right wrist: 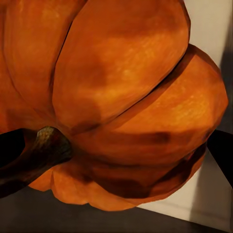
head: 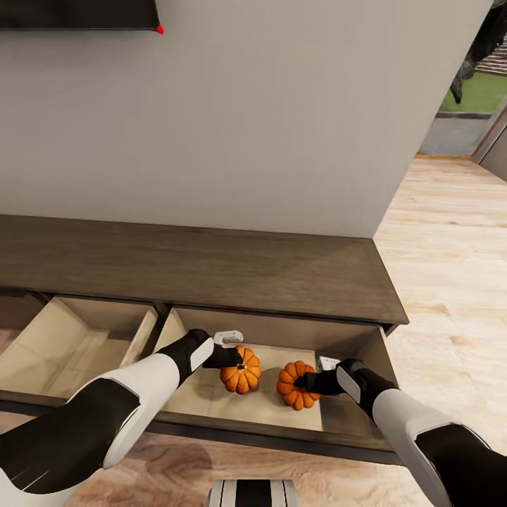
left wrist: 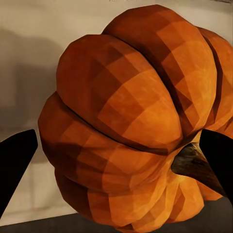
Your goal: Place each of the two pumpkins and all three candles from the living room inside a cabinet in the living room (use any cabinet), then make sure every cabinet is closed, and position the cauldron so it is next to a table in the living room.
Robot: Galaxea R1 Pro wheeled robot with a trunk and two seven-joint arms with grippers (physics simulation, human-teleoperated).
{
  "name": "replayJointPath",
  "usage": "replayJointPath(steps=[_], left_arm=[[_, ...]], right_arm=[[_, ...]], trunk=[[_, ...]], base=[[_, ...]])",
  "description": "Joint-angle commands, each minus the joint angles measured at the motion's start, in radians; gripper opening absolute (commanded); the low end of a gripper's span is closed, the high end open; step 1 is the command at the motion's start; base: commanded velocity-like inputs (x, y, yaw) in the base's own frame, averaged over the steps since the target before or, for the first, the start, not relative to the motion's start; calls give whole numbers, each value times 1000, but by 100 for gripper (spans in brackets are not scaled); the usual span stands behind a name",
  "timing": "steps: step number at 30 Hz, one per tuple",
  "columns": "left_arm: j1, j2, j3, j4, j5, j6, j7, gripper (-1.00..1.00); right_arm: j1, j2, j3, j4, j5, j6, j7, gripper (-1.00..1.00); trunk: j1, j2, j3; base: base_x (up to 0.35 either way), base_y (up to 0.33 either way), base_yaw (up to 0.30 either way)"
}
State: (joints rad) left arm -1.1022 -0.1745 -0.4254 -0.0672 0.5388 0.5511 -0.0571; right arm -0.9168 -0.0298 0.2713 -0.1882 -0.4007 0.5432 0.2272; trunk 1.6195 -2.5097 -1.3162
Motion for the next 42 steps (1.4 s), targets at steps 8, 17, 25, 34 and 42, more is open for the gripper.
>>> replayJointPath(steps=[8, 17, 25, 34, 42], left_arm=[[-1, 0, -7, -2, 4, 1, -1, -100], [-1, 0, -7, -3, 4, 1, -1, -100], [-1, 0, -7, -3, 4, 0, -1, -100], [-1, 0, -7, -2, 4, 2, -1, 100], [-1, 0, -7, -2, 4, 3, 0, 100]], right_arm=[[0, -1, 26, -1, -9, 4, 1, 100], [-1, -1, 28, -1, -9, 4, 1, 100], [-1, -1, 27, -1, -9, 4, 1, 100], [0, -1, 26, -1, -9, 4, 1, 100], [0, 0, 28, -2, -9, 4, 1, 100]], trunk=[[0, 0, -1], [0, 0, -1], [0, 0, -1], [0, 0, -1], [0, 0, -1]], base=[[0, 0, 0], [0, 0, 0], [0, 0, 0], [0, 0, 0], [0, 0, 0]])
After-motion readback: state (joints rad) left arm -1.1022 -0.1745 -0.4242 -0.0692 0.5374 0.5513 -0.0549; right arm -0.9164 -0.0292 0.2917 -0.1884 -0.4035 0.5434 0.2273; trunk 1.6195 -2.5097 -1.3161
